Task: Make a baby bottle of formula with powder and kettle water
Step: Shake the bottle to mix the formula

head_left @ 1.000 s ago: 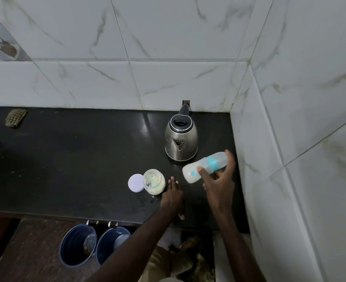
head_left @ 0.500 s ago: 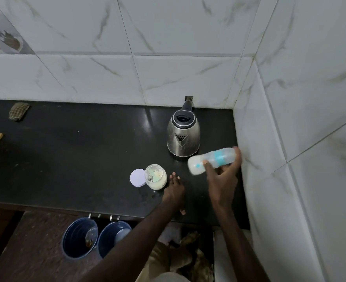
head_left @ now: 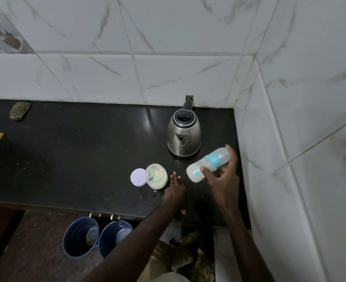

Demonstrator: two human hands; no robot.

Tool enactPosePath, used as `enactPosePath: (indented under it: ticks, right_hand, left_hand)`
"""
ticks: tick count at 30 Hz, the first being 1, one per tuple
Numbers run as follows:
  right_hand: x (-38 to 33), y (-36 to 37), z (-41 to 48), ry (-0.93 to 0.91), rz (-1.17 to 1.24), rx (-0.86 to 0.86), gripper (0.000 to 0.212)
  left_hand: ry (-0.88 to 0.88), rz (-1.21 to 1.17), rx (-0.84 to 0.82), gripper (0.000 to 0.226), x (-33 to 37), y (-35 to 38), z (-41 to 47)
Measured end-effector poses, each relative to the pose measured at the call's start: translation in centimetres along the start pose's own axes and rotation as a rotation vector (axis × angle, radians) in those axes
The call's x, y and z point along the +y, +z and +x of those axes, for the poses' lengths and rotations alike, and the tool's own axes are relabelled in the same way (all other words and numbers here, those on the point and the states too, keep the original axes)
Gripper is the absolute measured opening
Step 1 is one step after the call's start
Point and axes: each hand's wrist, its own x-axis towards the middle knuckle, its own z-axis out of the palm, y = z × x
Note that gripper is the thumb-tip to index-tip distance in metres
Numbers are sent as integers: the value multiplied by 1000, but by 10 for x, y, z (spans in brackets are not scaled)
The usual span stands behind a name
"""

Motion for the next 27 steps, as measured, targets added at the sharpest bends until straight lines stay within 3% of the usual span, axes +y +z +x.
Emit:
enactPosePath:
  ticks: [2, 4, 8, 13, 20, 22, 25, 27]
  right_hand:
    - [-5, 1, 0, 42, 150, 221, 95]
    - [-6, 6, -1, 35, 151, 260, 96]
    - [3, 17, -6, -21, -117, -180, 100]
    - [3, 15, -6, -41, -52, -151, 101]
    - [-8, -6, 8, -127, -99, -357, 102]
    - [-10, -12, 13, -167, -64, -255, 101]
    - [-13, -4, 9, -72, 186, 74, 97]
    - [-13, 2, 3, -33, 208, 112, 96]
  left_hand:
    - [-5, -16, 5, 154, 0, -1, 0]
    - [-23, -55, -7, 154, 1, 4, 3]
    - [-44, -162, 17, 148, -2, 6, 4]
    - [-3, -59, -12, 156, -1, 0, -1]
    - [-23, -7, -38, 153, 0, -1, 0]
    - [2, 47, -31, 152, 1, -2, 1]
    - [-4, 77, -13, 148, 4, -1, 1]
    - [-7, 90, -12, 149, 6, 0, 2]
